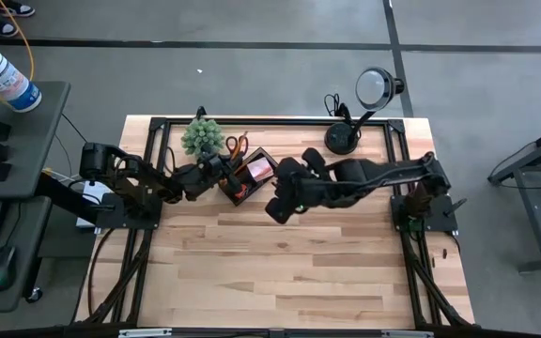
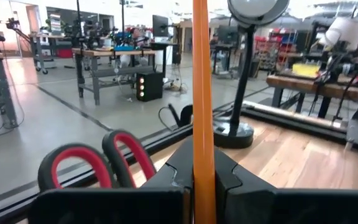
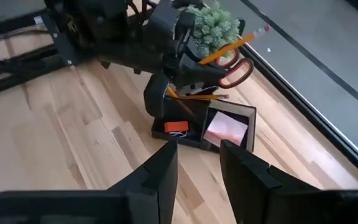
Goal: Pick and place office supplies into organizer
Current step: Put the orange pencil into the black desk organizer
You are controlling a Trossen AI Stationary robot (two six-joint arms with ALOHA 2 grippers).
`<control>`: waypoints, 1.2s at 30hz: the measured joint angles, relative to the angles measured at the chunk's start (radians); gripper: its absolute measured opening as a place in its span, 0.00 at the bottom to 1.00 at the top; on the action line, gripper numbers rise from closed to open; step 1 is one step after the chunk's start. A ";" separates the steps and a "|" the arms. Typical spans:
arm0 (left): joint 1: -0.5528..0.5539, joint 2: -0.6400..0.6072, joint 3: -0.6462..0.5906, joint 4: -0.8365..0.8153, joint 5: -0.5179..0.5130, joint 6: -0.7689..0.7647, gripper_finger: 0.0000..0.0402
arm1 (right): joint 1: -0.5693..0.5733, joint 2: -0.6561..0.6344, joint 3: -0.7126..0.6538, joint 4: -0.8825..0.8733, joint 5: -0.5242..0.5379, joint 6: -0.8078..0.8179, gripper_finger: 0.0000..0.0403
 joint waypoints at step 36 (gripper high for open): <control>0.001 -0.001 0.001 -0.084 -0.090 0.000 0.15 | -0.094 0.008 0.000 0.073 -0.139 -0.156 0.28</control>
